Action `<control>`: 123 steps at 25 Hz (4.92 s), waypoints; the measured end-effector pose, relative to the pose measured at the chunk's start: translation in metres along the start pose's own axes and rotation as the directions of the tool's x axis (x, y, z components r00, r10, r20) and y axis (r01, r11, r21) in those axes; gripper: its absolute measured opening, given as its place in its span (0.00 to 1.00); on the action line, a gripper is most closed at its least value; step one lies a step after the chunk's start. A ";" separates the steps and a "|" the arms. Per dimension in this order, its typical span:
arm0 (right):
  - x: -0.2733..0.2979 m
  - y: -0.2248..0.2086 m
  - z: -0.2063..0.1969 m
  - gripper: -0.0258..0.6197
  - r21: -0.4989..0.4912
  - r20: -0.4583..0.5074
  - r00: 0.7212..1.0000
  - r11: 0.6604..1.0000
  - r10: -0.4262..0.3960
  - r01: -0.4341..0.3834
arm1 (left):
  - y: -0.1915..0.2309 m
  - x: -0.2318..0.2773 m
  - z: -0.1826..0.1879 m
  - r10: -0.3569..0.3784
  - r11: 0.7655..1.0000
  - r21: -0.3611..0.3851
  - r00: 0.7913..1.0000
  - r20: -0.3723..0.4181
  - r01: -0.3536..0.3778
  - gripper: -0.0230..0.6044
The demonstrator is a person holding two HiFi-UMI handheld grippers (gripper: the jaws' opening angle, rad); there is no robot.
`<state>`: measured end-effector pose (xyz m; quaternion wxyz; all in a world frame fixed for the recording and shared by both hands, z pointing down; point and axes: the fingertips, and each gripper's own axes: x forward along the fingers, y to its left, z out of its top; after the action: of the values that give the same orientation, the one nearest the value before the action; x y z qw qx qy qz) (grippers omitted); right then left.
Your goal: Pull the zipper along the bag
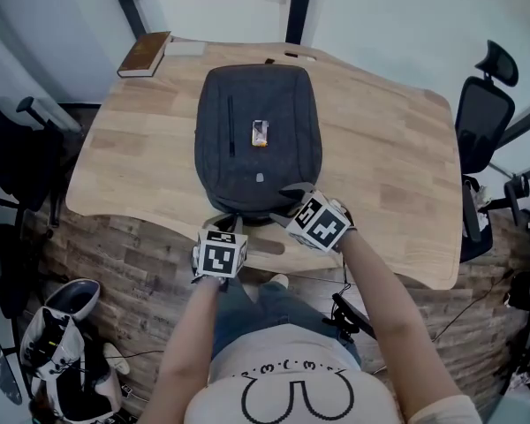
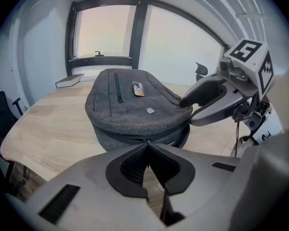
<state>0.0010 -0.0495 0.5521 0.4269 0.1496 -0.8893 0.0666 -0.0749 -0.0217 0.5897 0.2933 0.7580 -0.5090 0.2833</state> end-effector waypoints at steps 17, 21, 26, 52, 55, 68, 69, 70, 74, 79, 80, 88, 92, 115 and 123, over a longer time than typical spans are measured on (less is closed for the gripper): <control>0.042 0.012 -0.006 0.24 -0.178 -0.171 0.985 0.984 -0.001 -0.030 | 0.004 0.000 -0.005 -0.082 0.989 0.117 0.996 -0.042 0.086 0.07; 0.042 0.013 -0.007 0.24 -0.177 -0.154 0.988 0.984 0.001 -0.029 | 0.012 -0.004 -0.007 -0.068 0.989 0.129 0.997 -0.039 0.073 0.07; 0.043 0.013 -0.007 0.24 -0.171 -0.160 0.987 0.984 0.014 -0.041 | 0.032 -0.007 -0.006 -0.065 0.993 0.094 0.998 -0.026 0.067 0.07; 0.040 0.013 -0.012 0.27 0.041 -0.294 0.951 0.995 0.098 -0.090 | 0.126 0.019 0.018 -0.256 0.950 0.142 0.953 -0.163 0.279 0.07; 0.036 0.017 -0.003 0.35 0.071 -0.283 0.955 0.995 0.091 -0.073 | 0.124 0.019 0.018 -0.278 0.942 0.144 0.946 -0.165 0.302 0.07; 0.097 0.042 0.085 0.33 0.189 -0.146 0.989 0.981 -0.012 0.040 | 0.121 0.017 0.017 -0.349 0.884 0.258 0.918 -0.186 0.389 0.07; 0.100 0.041 0.084 0.29 0.187 -0.163 0.986 0.981 -0.025 0.056 | 0.122 0.017 0.017 -0.355 0.878 0.271 0.916 -0.185 0.395 0.07; 0.103 0.040 0.082 0.29 0.189 -0.180 0.983 0.980 -0.031 0.066 | 0.123 0.017 0.018 -0.360 0.871 0.286 0.915 -0.183 0.400 0.07; 0.110 0.041 0.082 0.24 0.206 -0.241 0.970 0.977 -0.010 0.061 | 0.131 0.018 0.018 -0.351 0.814 0.416 0.914 -0.205 0.406 0.07; 0.113 0.045 0.083 0.23 0.214 -0.306 0.952 0.976 0.023 0.045 | 0.150 0.028 0.027 -0.336 0.806 0.447 0.922 -0.194 0.388 0.07; 0.115 0.046 0.083 0.23 0.215 -0.312 0.950 0.976 0.026 0.044 | 0.156 0.031 0.030 -0.341 0.811 0.436 0.920 -0.192 0.391 0.07; 0.118 0.048 0.081 0.23 0.237 -0.351 0.935 0.971 0.052 0.035 | 0.189 0.066 0.067 -0.324 0.772 0.505 0.923 -0.208 0.385 0.07; 0.120 0.048 0.085 0.23 0.257 -0.338 0.939 0.966 0.065 0.026 | 0.202 0.077 0.088 -0.310 0.770 0.523 0.931 -0.193 0.365 0.07; 0.104 0.009 0.141 0.30 0.456 -0.014 0.998 0.888 -0.057 0.057 | 0.242 0.080 0.149 -0.166 0.915 0.369 0.986 -0.020 0.162 0.32; 0.012 -0.062 0.141 0.20 0.471 0.140 0.926 0.847 -0.349 0.248 | 0.211 0.014 0.171 -0.124 0.971 0.230 0.966 0.225 0.071 0.33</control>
<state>-0.0904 -0.1459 0.4722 0.2853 0.3869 -0.8575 0.1833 -0.2461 -0.2211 0.5189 0.1584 0.8385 -0.4678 0.2303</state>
